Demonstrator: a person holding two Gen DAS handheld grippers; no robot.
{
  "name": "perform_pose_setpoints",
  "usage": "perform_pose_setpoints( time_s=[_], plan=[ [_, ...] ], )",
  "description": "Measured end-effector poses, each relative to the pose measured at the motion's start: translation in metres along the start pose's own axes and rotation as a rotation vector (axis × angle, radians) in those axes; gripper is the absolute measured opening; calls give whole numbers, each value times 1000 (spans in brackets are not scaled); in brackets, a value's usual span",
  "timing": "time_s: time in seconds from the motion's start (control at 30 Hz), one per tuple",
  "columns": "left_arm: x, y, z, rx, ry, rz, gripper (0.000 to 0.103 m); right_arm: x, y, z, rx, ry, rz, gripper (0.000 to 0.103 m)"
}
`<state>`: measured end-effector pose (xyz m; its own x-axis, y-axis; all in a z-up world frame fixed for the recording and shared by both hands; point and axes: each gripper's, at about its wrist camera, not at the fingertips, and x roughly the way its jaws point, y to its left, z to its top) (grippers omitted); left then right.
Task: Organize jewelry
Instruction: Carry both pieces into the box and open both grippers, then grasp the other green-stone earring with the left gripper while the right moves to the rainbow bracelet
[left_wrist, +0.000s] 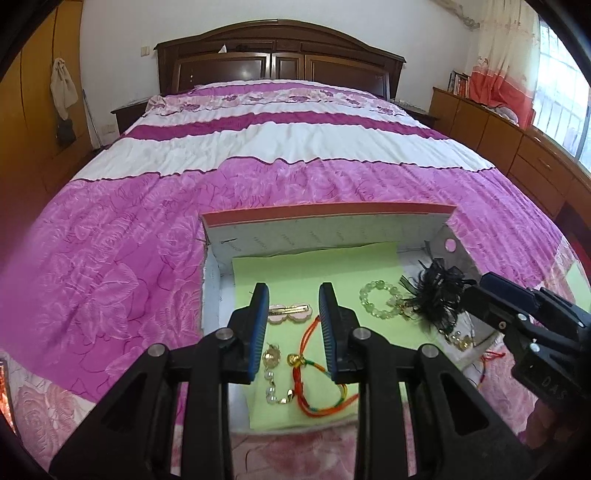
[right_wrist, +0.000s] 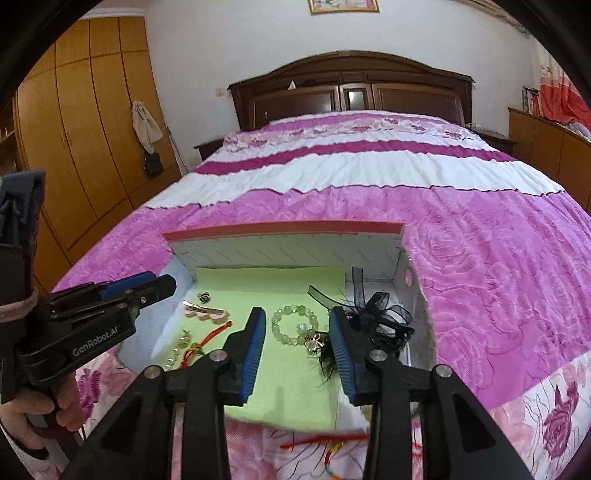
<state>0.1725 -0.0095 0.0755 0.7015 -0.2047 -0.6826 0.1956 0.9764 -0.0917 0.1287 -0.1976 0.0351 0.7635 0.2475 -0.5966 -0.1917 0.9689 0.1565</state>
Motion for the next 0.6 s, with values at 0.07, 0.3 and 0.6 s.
perform_pose_setpoints(
  time_s=[0.07,0.3,0.6],
  plan=[
    [-8,0,-2,3,-8,6,20,-10,1,-2,3,-8,6,40],
    [-35,1,-9,7,-27,17,20,-41,1,-8,29,-53,-5,43],
    [-63,11,-26,-38,-33,3,21,-67,0,-36,66,-45,-4,45]
  ],
)
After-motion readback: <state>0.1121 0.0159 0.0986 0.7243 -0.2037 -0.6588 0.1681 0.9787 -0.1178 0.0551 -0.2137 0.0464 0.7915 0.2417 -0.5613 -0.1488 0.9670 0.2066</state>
